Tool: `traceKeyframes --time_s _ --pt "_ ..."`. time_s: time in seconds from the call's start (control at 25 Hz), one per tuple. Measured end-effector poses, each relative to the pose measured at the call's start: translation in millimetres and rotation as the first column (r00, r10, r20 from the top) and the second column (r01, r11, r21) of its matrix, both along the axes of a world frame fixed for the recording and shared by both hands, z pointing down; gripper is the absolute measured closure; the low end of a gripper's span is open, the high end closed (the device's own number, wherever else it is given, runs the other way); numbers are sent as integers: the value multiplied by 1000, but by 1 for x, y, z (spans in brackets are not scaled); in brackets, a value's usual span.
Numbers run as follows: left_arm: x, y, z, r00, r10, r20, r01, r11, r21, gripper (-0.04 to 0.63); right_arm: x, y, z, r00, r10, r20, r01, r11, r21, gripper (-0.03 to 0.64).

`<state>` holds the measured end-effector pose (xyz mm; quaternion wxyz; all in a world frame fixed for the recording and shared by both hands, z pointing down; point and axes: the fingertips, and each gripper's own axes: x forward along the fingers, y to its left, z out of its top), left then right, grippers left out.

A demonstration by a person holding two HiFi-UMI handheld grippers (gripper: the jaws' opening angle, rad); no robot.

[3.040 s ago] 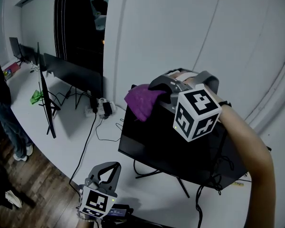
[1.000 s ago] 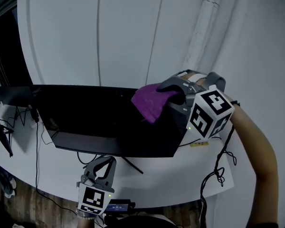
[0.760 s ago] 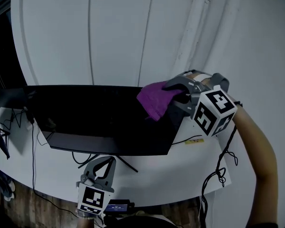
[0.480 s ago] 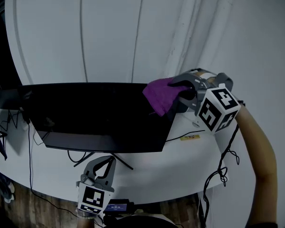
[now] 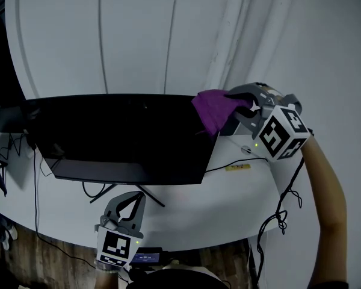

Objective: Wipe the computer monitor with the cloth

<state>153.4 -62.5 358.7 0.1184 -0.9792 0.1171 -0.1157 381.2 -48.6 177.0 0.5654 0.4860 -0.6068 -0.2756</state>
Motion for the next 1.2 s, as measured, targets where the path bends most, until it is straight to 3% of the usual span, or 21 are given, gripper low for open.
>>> traceKeyframes --time_s 0.12,0.28,0.48,0.68,0.88,1.2 --pt "-2 9 -3 1000 -5 3 5 1000 3 589 6 15 -12 995 54 89 -65 990 127 548" --pt "-10 6 -7 1000 -15 -8 15 1000 -1 589 -1 25 -24 973 96 208 -153 948 279 548" --pt "-25 -9 -12 1000 -28 -12 28 1000 4 589 -31 34 -20 897 70 436 -254 889 380 548" --pt "-30 -5 -11 999 -42 0 42 999 10 589 -63 54 40 752 23 659 -297 904 307 548" --pt "-33 -4 -15 999 -49 -23 50 998 24 589 -99 60 104 611 30 791 -314 926 208 548" --pt "-39 7 0 1000 -19 -1 19 1000 14 589 -126 69 162 475 94 875 -358 929 95 548"
